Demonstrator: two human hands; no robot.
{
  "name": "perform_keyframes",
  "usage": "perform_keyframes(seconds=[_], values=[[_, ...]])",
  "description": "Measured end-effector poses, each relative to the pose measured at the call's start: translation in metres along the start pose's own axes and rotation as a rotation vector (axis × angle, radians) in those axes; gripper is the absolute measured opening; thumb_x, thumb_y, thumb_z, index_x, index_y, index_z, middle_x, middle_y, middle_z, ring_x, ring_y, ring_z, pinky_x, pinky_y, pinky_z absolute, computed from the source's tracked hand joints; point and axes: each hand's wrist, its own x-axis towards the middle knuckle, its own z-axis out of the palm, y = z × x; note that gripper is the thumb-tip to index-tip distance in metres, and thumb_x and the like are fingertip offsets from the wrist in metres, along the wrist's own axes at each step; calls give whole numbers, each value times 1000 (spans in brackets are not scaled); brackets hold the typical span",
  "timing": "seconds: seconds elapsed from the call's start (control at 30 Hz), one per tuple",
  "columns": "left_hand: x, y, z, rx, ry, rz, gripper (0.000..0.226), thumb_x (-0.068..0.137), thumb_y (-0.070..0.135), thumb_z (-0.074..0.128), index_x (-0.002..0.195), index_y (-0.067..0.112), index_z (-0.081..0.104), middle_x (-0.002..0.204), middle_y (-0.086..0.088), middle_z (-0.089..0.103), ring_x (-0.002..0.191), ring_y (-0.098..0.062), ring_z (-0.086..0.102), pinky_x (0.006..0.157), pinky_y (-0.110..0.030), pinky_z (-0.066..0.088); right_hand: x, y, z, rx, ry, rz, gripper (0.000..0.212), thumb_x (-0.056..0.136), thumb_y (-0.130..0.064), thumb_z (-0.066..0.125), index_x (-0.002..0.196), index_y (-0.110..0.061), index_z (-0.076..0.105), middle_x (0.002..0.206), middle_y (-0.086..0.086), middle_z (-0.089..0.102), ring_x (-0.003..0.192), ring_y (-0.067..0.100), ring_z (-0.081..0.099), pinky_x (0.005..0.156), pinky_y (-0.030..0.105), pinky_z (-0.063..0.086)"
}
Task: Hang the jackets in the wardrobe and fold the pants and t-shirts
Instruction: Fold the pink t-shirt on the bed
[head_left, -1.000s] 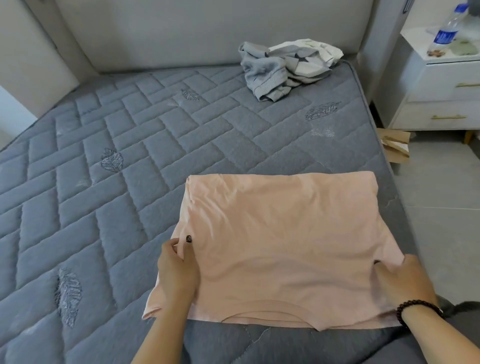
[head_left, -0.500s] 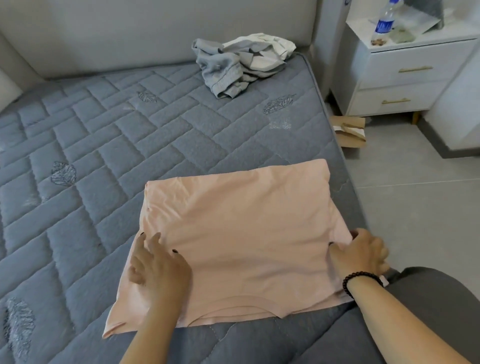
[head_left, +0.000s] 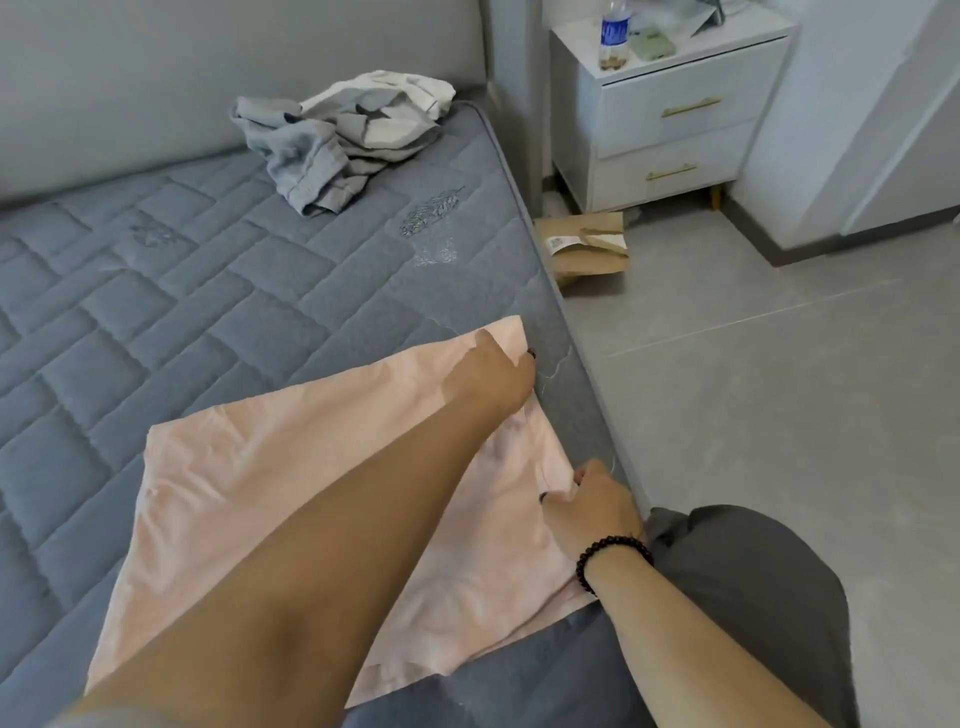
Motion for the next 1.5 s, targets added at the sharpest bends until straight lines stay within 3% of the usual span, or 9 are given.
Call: perform_keyframes(seconds=[0.17,0.37,0.5,0.67,0.9,1.03,1.17,1.37,1.5], values=[[32,29,13,208,-72,-38,66,88,48,50,142,14,35,104,-5,55,95,-27,56,77,-33,45,6,1,-3,38,-65,2,19,87,-26,55,99,-16,47,80,-2,53,66,14,51,53,26,41],[53,38,10,381,-140,4,39,92,18,51,130,9,51,132,-12,53,121,-30,53,97,-38,46,20,5,-15,165,-110,-20,11,85,-24,62,89,-20,52,82,-5,55,73,14,54,56,24,43],[57,38,-4,140,-117,-35,25,94,11,47,117,2,53,123,-16,57,117,-33,55,89,-35,46,23,1,-20,207,-129,-76,13,90,-28,59,98,-19,54,90,-5,57,72,9,51,53,22,38],[58,42,-31,-329,-81,-142,7,91,9,46,86,4,47,74,-12,51,69,-25,53,53,-28,37,20,2,-34,204,-129,-106,18,91,-29,55,87,-13,61,83,1,64,71,15,58,54,24,43],[32,96,-78,-775,-151,69,13,97,8,46,90,10,56,75,-7,51,63,-16,51,67,-28,54,8,-5,-129,169,169,-161,22,87,-22,60,78,-3,65,72,10,66,59,18,52,48,24,38],[13,99,-107,-852,-162,138,13,99,12,46,102,9,58,76,-5,53,64,-14,53,65,-26,55,-21,-31,-157,143,79,-212,13,82,-26,68,85,-13,66,77,1,65,68,15,57,53,25,40],[5,62,-144,-801,-144,91,13,93,2,55,105,4,58,82,-9,57,65,-15,58,49,-22,56,-62,-70,-140,163,-193,-271,13,80,-24,73,84,-22,61,78,-5,64,66,10,58,51,19,40],[12,-64,-193,-536,-10,-87,25,88,15,68,107,2,58,97,-12,61,79,-20,61,72,-29,58,-96,-119,-43,100,-315,-442,23,78,-22,70,93,-9,58,93,8,64,79,19,60,65,26,47],[7,-164,-204,-237,18,-156,29,85,31,71,91,6,59,84,-9,58,68,-19,51,64,-29,42,-111,-154,41,47,-428,-501,15,76,-21,69,82,-16,57,79,-5,58,70,9,53,53,15,40]])
